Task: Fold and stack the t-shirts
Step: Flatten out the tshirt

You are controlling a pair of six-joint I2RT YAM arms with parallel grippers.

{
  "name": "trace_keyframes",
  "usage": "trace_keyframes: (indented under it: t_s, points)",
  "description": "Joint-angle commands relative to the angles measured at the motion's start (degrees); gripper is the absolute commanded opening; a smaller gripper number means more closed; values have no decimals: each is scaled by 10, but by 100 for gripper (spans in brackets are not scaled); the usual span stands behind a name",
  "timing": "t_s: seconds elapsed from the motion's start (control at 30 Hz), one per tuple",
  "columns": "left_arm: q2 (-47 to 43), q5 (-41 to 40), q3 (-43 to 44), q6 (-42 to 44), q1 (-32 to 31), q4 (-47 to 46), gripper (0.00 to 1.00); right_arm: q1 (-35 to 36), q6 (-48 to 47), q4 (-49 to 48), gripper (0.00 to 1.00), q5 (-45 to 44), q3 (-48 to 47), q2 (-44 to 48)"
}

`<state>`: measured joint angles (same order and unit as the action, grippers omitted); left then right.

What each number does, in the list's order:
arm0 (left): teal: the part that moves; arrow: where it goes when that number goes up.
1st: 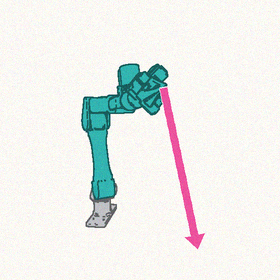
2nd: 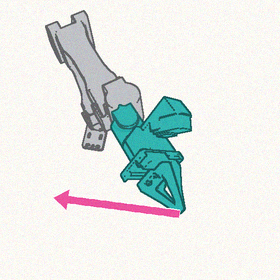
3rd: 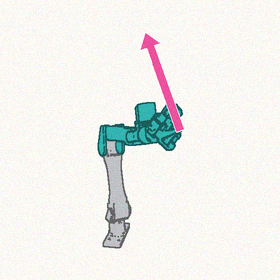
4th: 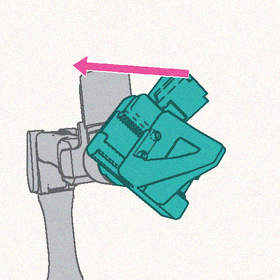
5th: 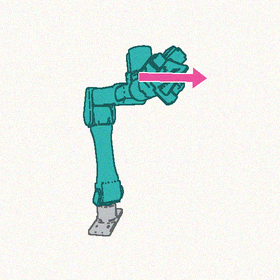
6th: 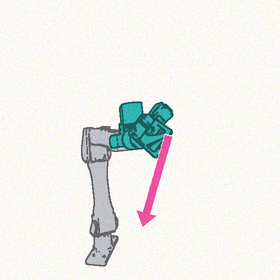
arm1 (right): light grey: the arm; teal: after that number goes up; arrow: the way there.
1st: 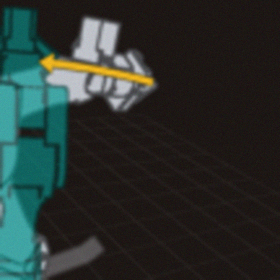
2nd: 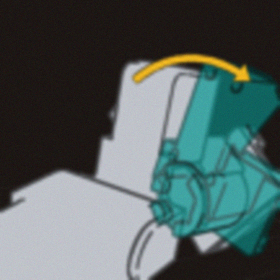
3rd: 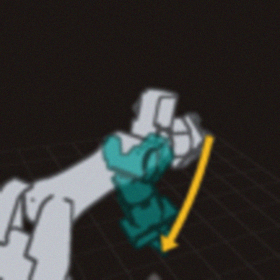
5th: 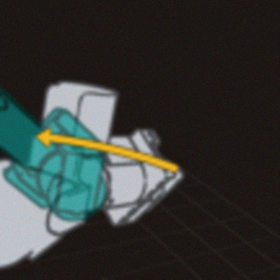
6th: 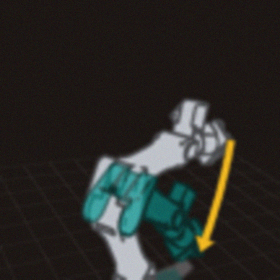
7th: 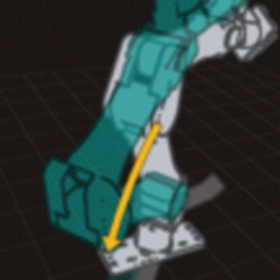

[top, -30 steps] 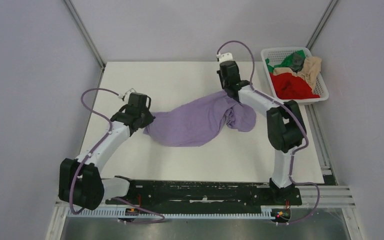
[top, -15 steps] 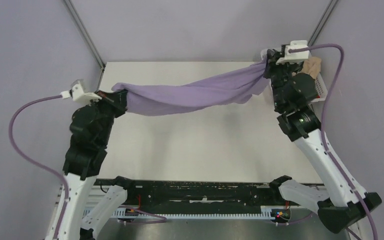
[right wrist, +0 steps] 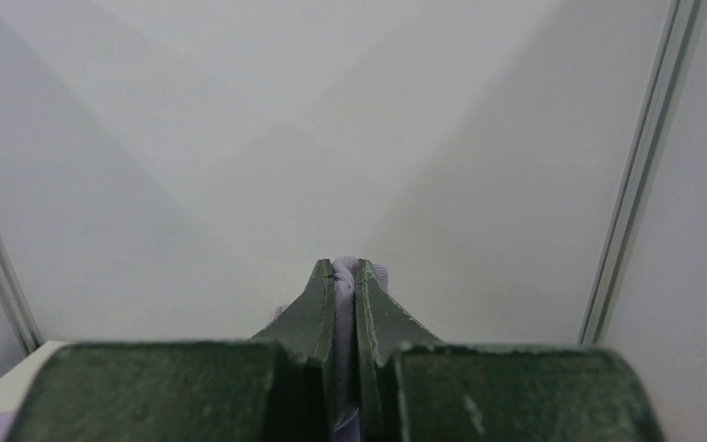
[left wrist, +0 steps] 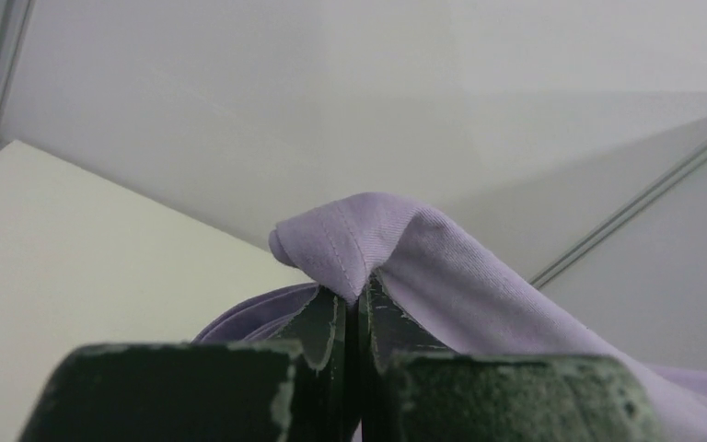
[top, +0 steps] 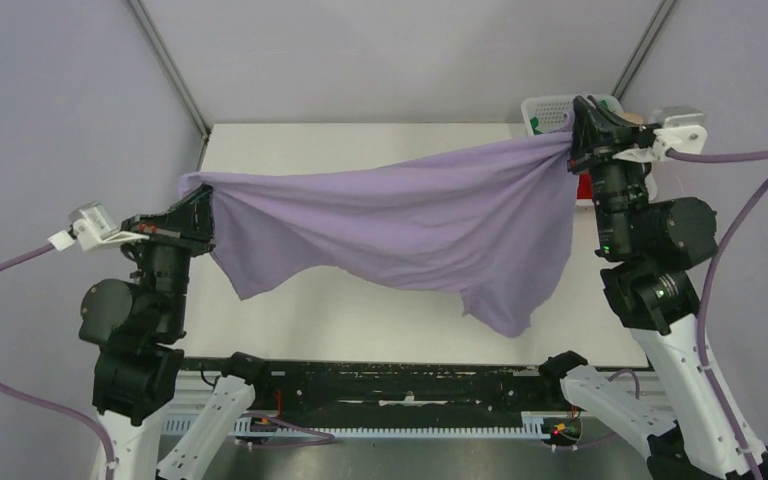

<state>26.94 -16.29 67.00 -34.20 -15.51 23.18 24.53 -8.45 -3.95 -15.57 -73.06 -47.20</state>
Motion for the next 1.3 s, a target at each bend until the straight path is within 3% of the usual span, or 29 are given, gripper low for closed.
trace_keyframes:
  t_s: [0.0,0.13,0.3,0.43,0.5,0.53,0.6,0.63,0.67,0.7,0.73,0.83,0.93,1.13,1.27]
  points:
    - [62,-54,-42,16,0,17,3,-2,-22,-7,0,-79,25,-68]
    - [160,-115,-99,4,0,33,6,-3,-25,-49,0,-192,73,-157]
    - [384,-146,-133,-6,22,10,15,-20,-4,-96,0,-253,103,-331]
    - [593,-89,-69,30,54,-58,20,-57,17,-122,0,-184,33,-502]
    - [672,-27,4,44,70,-64,34,-70,19,-111,2,-176,-47,-589]
    - [702,-25,32,50,73,-69,35,-74,20,-101,3,-175,-81,-629]
    - [765,-36,91,69,76,-68,50,-81,17,-99,17,-163,-136,-683]
    - [787,-34,127,75,78,-55,65,-83,15,-93,33,-153,-159,-704]
    - [813,-32,163,79,81,-35,82,-86,17,-86,52,-151,-180,-716]
    - [829,-31,190,80,83,-13,99,-87,17,-74,83,-149,-192,-724]
    - [837,-38,215,80,84,8,100,-89,17,-65,98,-154,-200,-722]
    - [813,-52,225,76,84,25,100,-90,16,-55,98,-172,-178,-682]
    - [735,-26,186,65,83,36,100,-91,28,-33,98,-161,-118,-600]
    - [532,1,-8,-36,68,124,100,-103,180,-23,98,-100,127,-373]
    - [422,4,-137,-76,40,187,100,-113,234,10,98,-34,241,-277]
